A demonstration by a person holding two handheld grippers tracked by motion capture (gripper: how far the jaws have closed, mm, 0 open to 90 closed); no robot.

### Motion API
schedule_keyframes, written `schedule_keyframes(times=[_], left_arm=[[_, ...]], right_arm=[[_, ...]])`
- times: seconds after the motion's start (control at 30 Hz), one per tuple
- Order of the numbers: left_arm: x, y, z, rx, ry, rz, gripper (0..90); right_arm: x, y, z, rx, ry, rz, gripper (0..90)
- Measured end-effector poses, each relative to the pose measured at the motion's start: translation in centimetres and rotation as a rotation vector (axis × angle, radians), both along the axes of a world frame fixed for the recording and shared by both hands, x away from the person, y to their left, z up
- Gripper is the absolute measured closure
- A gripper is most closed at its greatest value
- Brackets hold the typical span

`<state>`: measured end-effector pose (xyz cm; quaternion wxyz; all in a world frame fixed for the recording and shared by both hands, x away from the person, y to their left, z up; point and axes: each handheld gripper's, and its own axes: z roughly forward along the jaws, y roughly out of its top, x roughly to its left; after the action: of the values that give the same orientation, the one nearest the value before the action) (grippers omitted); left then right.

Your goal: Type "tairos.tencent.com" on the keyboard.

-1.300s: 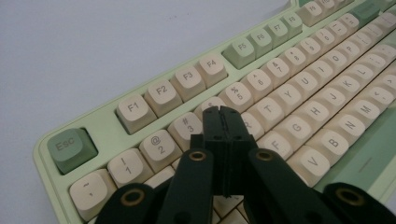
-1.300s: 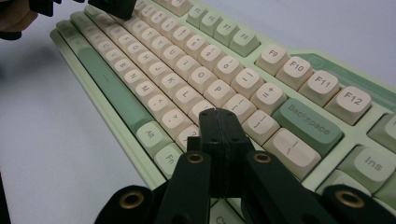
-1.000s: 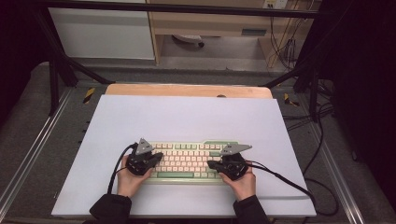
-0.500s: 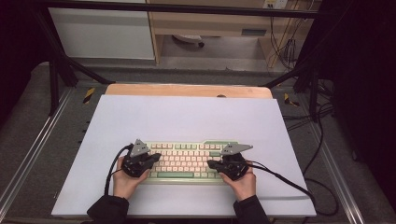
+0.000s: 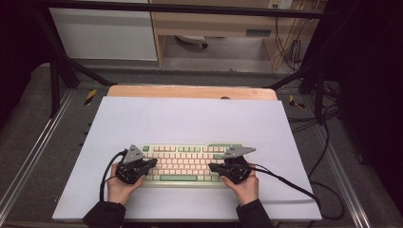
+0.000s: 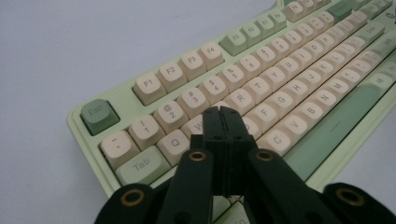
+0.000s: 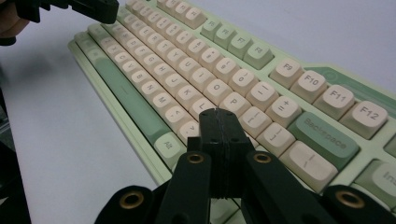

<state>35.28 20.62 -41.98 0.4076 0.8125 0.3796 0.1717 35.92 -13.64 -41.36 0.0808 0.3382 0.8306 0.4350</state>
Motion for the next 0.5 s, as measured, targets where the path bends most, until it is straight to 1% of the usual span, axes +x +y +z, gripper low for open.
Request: schedule_keyframes(times=[0.1,0.17,0.27,0.33,0.5], left_arm=[[-0.3,0.4,0.0,0.000,-0.001,0.002,90.0],[-0.4,0.6,-0.1,-0.005,-0.002,0.007,90.0],[-0.5,1.0,-0.1,-0.008,0.000,0.014,89.9],[-0.6,1.1,-0.1,-0.011,-0.001,0.015,90.0],[-0.6,1.2,-0.1,-0.016,-0.004,0.015,90.0]], right_arm=[[0.0,0.5,0.0,-0.001,-0.004,0.010,90.0],[-0.1,0.8,0.1,-0.003,0.006,0.013,90.0],[-0.2,1.3,0.1,-0.008,0.001,0.021,90.0],[-0.2,1.6,0.2,-0.003,0.005,0.028,90.0],[-0.1,2.6,0.1,-0.014,0.008,0.046,90.0]])
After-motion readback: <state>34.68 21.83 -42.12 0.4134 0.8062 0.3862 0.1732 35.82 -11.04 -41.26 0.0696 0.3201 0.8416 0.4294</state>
